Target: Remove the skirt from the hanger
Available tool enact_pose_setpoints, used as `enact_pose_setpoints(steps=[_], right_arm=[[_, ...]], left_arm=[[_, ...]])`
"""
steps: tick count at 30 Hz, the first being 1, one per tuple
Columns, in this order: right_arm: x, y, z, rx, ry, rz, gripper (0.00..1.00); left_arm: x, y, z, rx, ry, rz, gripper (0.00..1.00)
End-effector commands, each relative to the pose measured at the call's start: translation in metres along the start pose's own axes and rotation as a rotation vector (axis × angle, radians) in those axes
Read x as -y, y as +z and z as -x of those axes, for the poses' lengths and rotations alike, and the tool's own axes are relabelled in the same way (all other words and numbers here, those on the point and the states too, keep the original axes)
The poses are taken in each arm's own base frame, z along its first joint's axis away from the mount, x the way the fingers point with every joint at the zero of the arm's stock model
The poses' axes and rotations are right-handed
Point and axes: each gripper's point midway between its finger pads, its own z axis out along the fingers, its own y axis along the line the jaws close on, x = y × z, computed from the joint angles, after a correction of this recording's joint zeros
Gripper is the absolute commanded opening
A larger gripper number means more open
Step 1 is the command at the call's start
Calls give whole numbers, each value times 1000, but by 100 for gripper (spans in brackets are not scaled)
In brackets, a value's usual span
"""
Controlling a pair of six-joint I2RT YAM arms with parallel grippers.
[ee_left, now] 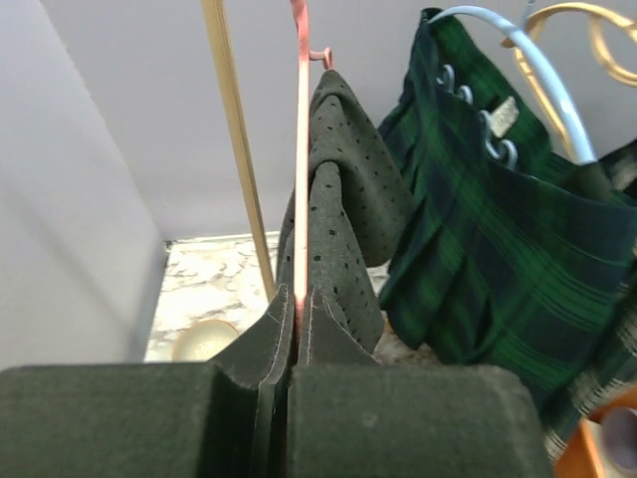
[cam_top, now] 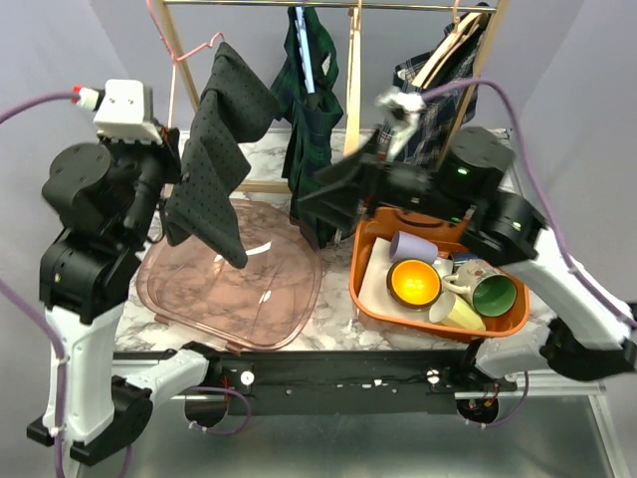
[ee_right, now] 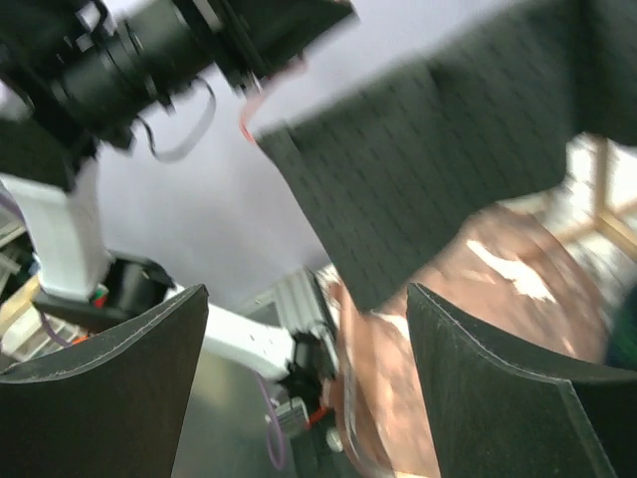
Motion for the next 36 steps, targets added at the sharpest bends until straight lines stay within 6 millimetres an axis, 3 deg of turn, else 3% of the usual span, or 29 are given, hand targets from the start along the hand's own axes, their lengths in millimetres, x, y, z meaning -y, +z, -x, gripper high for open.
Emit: enact_pose_setpoints(steps=[1, 2, 4, 6, 13, 17, 19, 20, 21, 23, 24, 25, 30, 31, 36], right_arm=[[-25, 57, -7, -53, -74, 38, 89], [-27, 83, -33, -107, -80, 34, 90], [-25, 102, -36, -100, -126, -18, 94], [-28, 130, -69, -164, -151, -26, 95], [-40, 173, -117, -188, -203, -24, 96], [-35, 181, -140, -209, -168, -59, 95], [-29, 183, -147, -221, -149, -92, 81], [-28, 183, -148, -223, -145, -96, 69], [-28, 182, -149, -222, -140, -98, 42], [-25, 180, -156, -235, -129, -102, 11], [-28, 174, -151, -226, -123, -97, 1], [-26, 172, -160, -242, -117, -89, 1], [-34, 146, -152, -241, -130, -44, 1], [-46, 136, -139, -224, -145, 15, 1], [-89, 101, -129, -261, -202, 256, 1]], left_arm=[[13, -27, 12, 79, -110, -103, 0], [11, -29, 11, 84, -120, -94, 0], [10, -35, 11, 90, -136, -95, 0], [11, -37, 10, 86, -143, -104, 0], [17, -46, 11, 98, -164, -150, 0], [22, -46, 11, 102, -170, -174, 0], [21, -47, 11, 106, -173, -170, 0], [21, -47, 11, 108, -173, -169, 0], [19, -46, 12, 110, -171, -162, 0], [15, -44, 11, 109, -171, -133, 0], [12, -44, 11, 113, -164, -122, 0], [10, -42, 6, 108, -158, -105, 0], [-21, -34, -1, 106, -113, 76, 0], [-27, -32, -1, 106, -101, 108, 0], [-63, -31, 1, 107, -38, 319, 0]])
